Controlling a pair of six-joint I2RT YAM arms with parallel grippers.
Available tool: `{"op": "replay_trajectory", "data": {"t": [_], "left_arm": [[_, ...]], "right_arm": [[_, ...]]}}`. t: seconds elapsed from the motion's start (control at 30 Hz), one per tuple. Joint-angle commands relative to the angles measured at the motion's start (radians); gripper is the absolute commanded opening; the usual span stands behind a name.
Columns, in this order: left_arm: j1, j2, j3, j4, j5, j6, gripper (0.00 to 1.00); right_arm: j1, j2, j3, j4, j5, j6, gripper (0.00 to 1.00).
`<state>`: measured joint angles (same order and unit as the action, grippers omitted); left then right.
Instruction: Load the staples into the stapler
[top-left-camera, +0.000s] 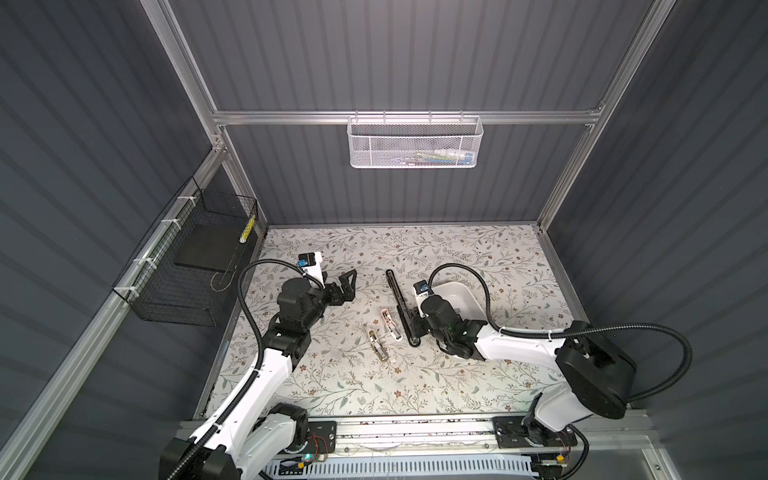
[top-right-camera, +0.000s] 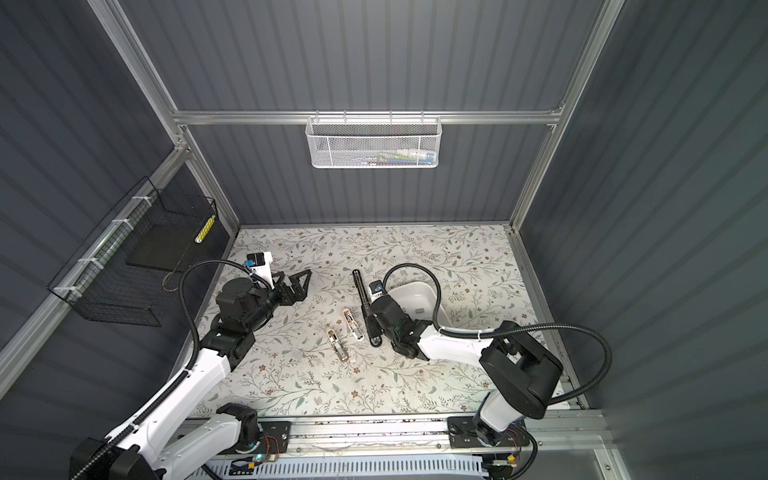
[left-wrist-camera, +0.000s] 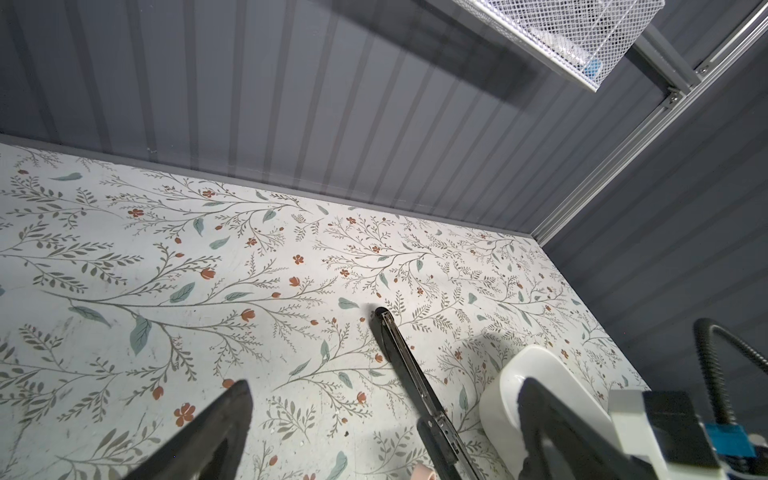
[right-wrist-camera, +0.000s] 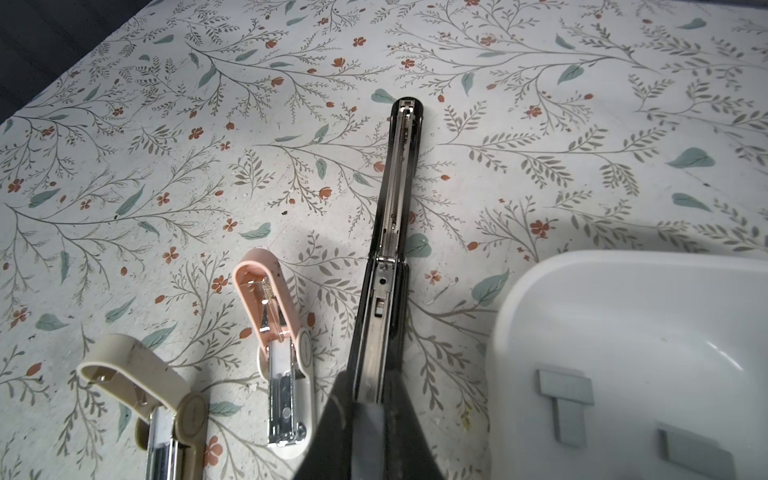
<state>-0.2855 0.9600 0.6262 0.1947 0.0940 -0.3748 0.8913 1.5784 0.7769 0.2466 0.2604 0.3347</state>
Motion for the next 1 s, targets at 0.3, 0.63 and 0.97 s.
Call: {"op": "replay_trajectory", "data": {"t": [0.3,0.63,0.97], "left_arm": [[-0.001,-0.021,-0.001,-0.003,0.003,0.002,1.0],[-0.001,-0.014,-0.001,0.003,0.017,-0.001,1.0],[-0.001,-0.023,-0.007,0.005,0.024,-0.003,1.0]], "right_arm": [[0.016,0.049,0.023,-0.018,0.037,0.027,0.01],[0.028,0.063,0.024,-0.017,0.046,0.033,0.01],[0.031,0.071,0.024,-0.024,0.048,0.041,0.01]]}}
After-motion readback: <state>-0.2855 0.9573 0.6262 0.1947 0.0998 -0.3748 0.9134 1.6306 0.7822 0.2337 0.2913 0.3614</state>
